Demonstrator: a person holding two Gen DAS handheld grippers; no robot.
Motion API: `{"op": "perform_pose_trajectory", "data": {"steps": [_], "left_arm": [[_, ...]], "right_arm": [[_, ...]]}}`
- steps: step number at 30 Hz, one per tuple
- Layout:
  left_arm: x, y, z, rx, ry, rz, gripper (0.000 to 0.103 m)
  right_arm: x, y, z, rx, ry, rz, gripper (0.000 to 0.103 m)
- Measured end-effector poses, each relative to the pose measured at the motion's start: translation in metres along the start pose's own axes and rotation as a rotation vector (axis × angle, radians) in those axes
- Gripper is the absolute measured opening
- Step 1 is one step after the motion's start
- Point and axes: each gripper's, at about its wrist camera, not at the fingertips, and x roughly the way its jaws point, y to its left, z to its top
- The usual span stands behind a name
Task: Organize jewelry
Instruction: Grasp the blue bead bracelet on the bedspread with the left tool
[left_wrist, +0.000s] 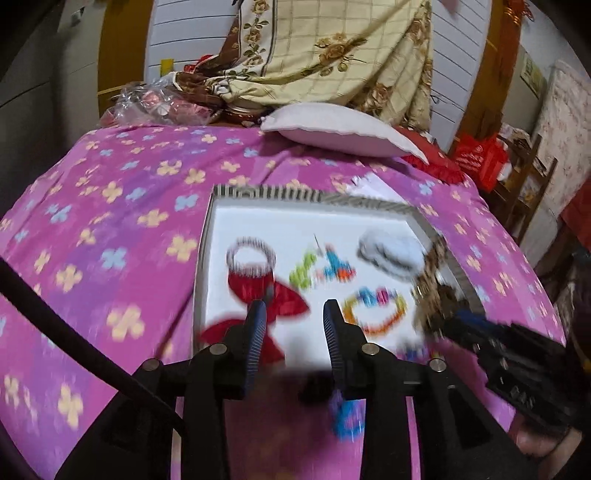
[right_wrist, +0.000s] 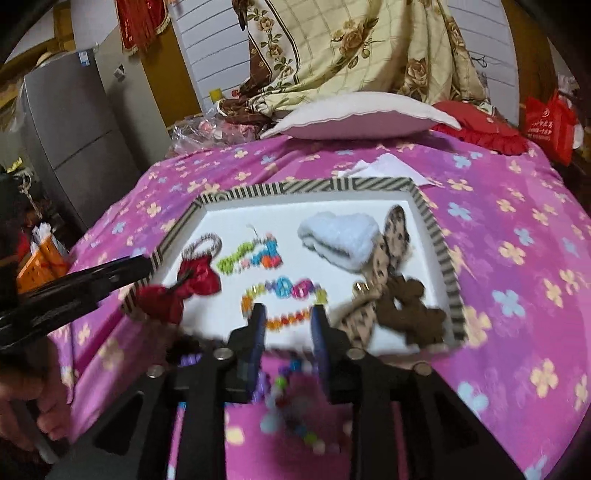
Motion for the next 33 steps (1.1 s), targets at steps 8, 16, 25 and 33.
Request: {"op": "perform_pose_trajectory", "data": {"steps": [8,16,25,33], "left_arm": [[-0.022,0.004,-0.053,0.064,0.037,0.021,0.023],[-0.011,0.024,-0.074,0.029,0.089,-0.024,0.023],[0.01,-0.018,-0.074,0.202,0.138,-0.177,0.023],[0.029,-0.034,-0.068,0.216,0.154,-0.2,0.022]], "right_arm": [[-0.032,-0.015,-0.048,0.004,0.048,-0.074,0.043],[-0.039,-0.052,-0.09,-0.001,0.134,-0.177,0.051],[-0.027,-0.039,-0.092,-0.064,0.136,-0.229,0.087],[-0.025,-0.038,-0.088,-0.052,0.141,-0.221,0.089]]}}
